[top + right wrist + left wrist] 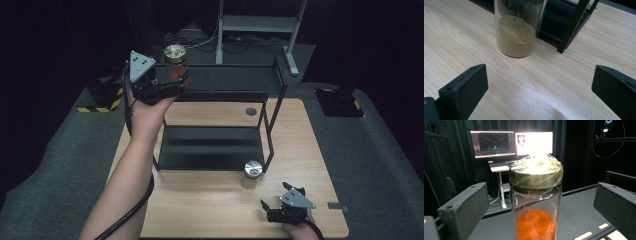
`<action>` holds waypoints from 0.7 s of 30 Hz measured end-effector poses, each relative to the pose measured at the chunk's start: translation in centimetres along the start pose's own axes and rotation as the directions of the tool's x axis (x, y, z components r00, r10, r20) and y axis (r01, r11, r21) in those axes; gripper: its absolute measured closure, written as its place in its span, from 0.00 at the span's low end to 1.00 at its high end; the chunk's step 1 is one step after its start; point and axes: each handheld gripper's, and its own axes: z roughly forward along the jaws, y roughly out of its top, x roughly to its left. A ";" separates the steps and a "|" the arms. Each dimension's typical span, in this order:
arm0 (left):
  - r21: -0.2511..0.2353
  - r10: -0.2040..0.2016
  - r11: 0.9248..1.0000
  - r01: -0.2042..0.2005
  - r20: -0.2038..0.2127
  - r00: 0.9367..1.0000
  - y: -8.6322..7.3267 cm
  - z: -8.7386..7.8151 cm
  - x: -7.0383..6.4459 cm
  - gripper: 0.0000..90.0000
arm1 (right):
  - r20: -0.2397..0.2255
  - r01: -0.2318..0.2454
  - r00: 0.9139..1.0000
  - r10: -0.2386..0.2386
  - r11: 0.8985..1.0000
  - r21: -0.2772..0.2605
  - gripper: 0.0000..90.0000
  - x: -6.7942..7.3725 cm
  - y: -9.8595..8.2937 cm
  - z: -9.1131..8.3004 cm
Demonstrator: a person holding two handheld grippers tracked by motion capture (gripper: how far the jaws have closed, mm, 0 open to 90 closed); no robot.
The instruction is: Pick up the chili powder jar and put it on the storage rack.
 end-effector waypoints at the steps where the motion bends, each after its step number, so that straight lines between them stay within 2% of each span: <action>1: -0.001 0.001 1.000 -0.001 0.000 1.000 -0.1 -0.2 -0.1 0.00 | 0.000 -0.001 1.000 0.001 1.000 0.001 0.00 0.0 0.0 0.0; 9: 0.004 0.008 1.000 -0.008 -0.014 1.000 -0.5 -1.7 -0.8 0.00 | 0.000 0.000 1.000 0.000 1.000 0.000 0.00 0.0 0.0 0.0; 14: 0.003 0.030 1.000 -0.030 -0.015 0.999 -1.0 -2.5 -1.3 0.00 | 0.000 0.003 1.000 -0.003 1.000 0.001 0.00 0.0 0.0 0.0; 21: 0.007 0.033 0.999 -0.033 -0.012 0.999 -1.7 -3.9 -2.1 0.00 | -0.001 0.003 1.000 -0.003 1.000 0.000 0.00 0.0 0.0 0.0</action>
